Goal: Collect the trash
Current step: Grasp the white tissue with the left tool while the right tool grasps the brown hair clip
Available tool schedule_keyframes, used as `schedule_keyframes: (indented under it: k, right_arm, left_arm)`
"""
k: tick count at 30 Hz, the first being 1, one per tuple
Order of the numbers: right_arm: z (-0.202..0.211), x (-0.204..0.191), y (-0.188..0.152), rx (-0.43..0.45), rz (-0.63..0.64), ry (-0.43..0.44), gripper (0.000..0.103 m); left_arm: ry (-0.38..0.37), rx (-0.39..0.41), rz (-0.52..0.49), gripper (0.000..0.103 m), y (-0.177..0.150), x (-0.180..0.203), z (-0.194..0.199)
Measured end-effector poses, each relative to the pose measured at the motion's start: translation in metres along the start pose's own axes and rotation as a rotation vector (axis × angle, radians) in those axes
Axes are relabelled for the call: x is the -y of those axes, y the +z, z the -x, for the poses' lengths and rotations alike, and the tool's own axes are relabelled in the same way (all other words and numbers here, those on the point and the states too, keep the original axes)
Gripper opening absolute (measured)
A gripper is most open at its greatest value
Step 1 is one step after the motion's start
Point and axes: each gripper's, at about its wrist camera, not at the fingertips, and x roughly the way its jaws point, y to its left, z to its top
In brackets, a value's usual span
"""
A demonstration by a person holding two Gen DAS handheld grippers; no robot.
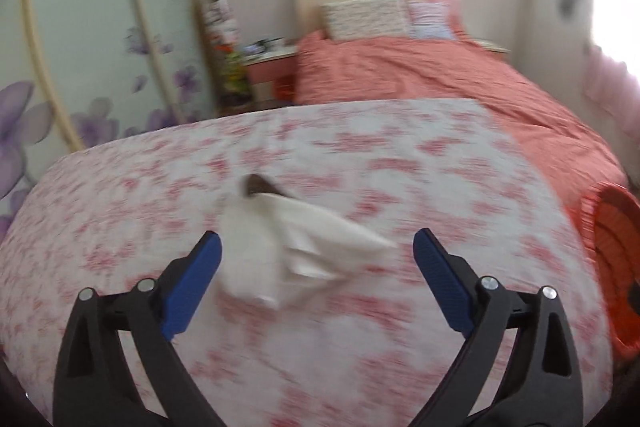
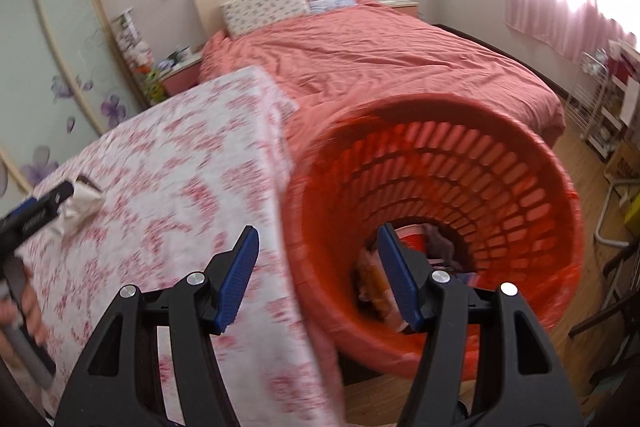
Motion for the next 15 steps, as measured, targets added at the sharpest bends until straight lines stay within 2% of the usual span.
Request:
schedule_keyframes:
  k: [4, 7, 8, 11, 15]
  right_arm:
    - [-0.003, -0.022, -0.003, -0.016, 0.036, 0.017, 0.062]
    - [-0.003, -0.032, -0.004, -0.021, 0.052, 0.023, 0.062]
    - [-0.003, -0.036, -0.004, -0.023, 0.060, 0.024, 0.062]
    - [-0.004, -0.044, -0.006, -0.027, 0.075, 0.023, 0.062]
    - [-0.006, -0.054, -0.009, -0.039, 0.088, 0.027, 0.062]
  left_arm:
    - [0.036, -0.061, 0.043, 0.097, 0.006, -0.019, -0.025]
    - [0.025, -0.113, 0.065, 0.097, 0.003, -0.029, -0.043]
    - [0.009, -0.119, 0.075, 0.094, 0.002, -0.031, -0.046]
    - [-0.067, -0.119, 0.105, 0.070, -0.003, -0.038, -0.046]
    - [-0.108, -0.101, 0.126, 0.051, -0.009, -0.048, -0.038]
